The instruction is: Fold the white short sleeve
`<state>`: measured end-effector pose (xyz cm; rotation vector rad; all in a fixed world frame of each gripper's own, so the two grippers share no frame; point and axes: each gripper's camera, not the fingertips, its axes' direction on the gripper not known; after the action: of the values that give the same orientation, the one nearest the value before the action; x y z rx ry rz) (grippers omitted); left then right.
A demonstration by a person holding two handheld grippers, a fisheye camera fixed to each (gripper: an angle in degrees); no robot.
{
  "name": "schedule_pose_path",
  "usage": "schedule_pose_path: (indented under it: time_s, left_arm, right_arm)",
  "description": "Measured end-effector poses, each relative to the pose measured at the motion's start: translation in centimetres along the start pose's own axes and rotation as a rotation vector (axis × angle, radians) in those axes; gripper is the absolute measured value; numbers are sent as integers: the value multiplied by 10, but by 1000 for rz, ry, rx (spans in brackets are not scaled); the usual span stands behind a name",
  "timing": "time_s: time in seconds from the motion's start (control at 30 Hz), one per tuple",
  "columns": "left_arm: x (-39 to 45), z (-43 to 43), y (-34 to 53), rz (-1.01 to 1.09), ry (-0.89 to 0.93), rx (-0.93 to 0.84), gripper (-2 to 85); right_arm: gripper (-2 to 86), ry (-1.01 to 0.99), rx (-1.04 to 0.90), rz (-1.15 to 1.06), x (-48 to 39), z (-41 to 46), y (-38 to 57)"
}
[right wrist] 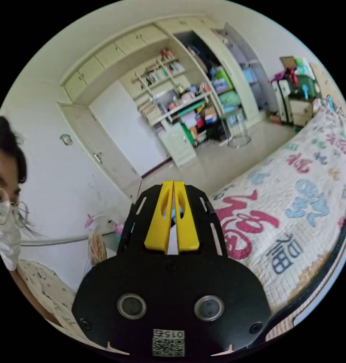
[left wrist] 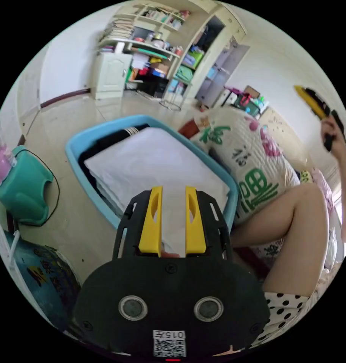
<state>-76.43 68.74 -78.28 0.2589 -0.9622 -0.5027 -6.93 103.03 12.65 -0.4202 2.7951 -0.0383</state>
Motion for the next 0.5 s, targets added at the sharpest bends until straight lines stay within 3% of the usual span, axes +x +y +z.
schedule_pose_path:
  time_s: [0.17,0.27,0.5]
  left_arm:
    - [65,81,15,98,-53,-274,95]
    - [91,88,12,175,-115,-262,93]
    - [108,122,-45,191,-75,-466,91]
  right_arm:
    - [-5,126,521,-167,-156,-190,-43]
    - [-5,200,808,-284,-240,-257,-40]
    - [-6,416,1269,-488,-334,-306,-19]
